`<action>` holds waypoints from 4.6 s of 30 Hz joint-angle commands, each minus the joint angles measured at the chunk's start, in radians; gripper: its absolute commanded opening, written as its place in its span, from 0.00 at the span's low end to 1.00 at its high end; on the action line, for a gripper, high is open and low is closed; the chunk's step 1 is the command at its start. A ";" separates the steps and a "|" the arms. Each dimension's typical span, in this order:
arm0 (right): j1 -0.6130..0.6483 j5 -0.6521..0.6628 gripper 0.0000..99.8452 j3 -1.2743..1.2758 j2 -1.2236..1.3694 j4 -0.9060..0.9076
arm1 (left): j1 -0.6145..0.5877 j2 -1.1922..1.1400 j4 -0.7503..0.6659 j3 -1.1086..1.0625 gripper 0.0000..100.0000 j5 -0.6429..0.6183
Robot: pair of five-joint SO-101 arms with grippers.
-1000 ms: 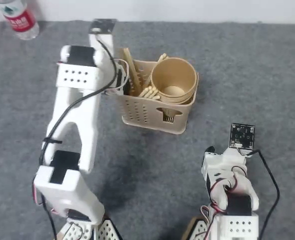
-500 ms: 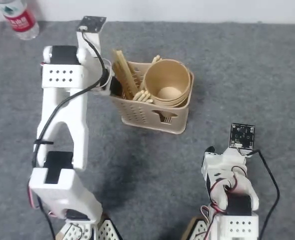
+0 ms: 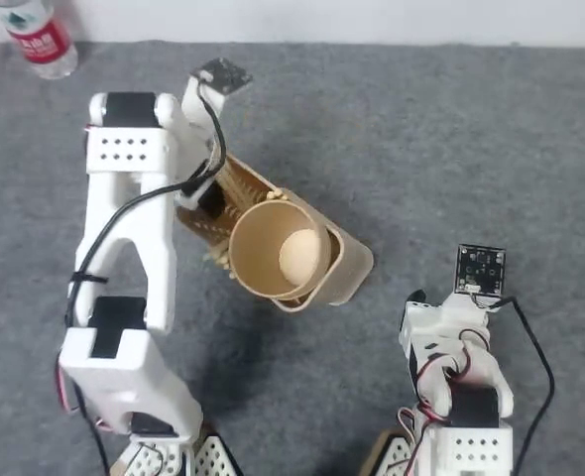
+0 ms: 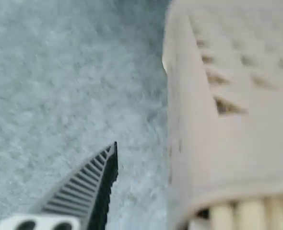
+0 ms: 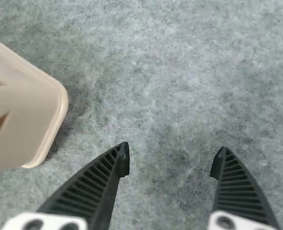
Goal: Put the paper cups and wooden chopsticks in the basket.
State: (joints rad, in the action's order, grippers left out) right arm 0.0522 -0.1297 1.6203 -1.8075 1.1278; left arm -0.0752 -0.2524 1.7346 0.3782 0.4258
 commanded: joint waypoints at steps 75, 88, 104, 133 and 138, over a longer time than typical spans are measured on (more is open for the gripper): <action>0.219 0.359 0.01 0.061 0.004 -0.613 | 0.107 -0.296 0.023 0.326 0.21 -0.204; 0.378 0.315 0.01 -0.071 0.001 -0.329 | 0.069 -0.298 0.017 0.300 0.21 -0.163; 0.522 0.198 0.01 -0.825 0.410 0.128 | 0.071 -0.301 0.017 0.300 0.21 -0.163; 0.340 0.278 0.01 -0.793 0.931 -0.314 | 0.000 -0.299 0.018 0.346 0.21 -0.160; 0.340 0.273 0.01 -0.793 0.932 -0.318 | 0.041 -0.298 0.018 0.401 0.21 -0.164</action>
State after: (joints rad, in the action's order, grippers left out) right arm 0.3943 0.1358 0.8347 -0.8792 0.8316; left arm -0.0629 -0.5654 1.7300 0.7219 0.2601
